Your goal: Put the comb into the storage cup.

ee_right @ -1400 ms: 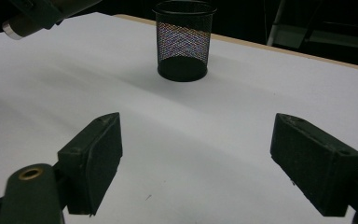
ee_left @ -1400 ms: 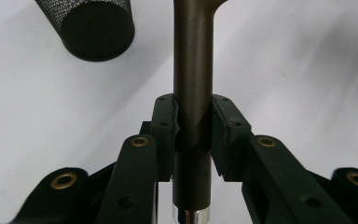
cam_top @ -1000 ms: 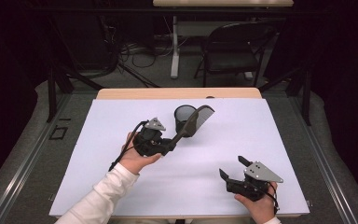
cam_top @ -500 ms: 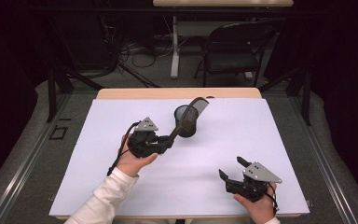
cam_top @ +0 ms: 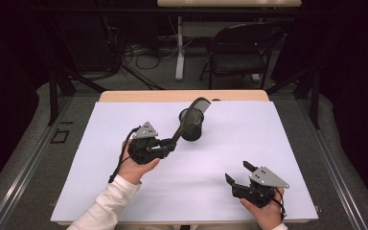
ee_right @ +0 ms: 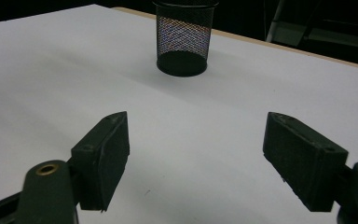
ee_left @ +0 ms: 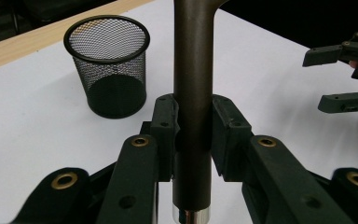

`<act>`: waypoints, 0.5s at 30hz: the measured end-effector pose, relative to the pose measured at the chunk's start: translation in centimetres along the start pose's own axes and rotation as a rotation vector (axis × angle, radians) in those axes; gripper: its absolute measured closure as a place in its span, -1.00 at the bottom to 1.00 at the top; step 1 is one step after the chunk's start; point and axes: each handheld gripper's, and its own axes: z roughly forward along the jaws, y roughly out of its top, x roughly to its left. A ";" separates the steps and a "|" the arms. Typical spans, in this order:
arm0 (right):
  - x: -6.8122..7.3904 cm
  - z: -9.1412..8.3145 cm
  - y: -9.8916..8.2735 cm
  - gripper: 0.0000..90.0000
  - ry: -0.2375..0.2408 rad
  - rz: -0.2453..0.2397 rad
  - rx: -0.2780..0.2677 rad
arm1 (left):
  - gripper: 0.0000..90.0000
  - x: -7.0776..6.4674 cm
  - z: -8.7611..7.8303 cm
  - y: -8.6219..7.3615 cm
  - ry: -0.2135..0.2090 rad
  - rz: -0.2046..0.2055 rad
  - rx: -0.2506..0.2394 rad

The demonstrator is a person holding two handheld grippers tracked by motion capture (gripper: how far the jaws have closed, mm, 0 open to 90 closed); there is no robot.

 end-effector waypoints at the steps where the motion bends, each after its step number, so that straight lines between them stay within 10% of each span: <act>1: 0.0 0.0 0.0 -0.49 -0.001 -0.001 0.001 | 0.62 0.0 0.0 -0.1 0.003 -0.003 -0.004; 15: 0.0 0.1 0.0 -0.45 0.004 -0.001 0.015 | 0.62 -0.5 0.2 -1.0 0.053 0.021 -0.078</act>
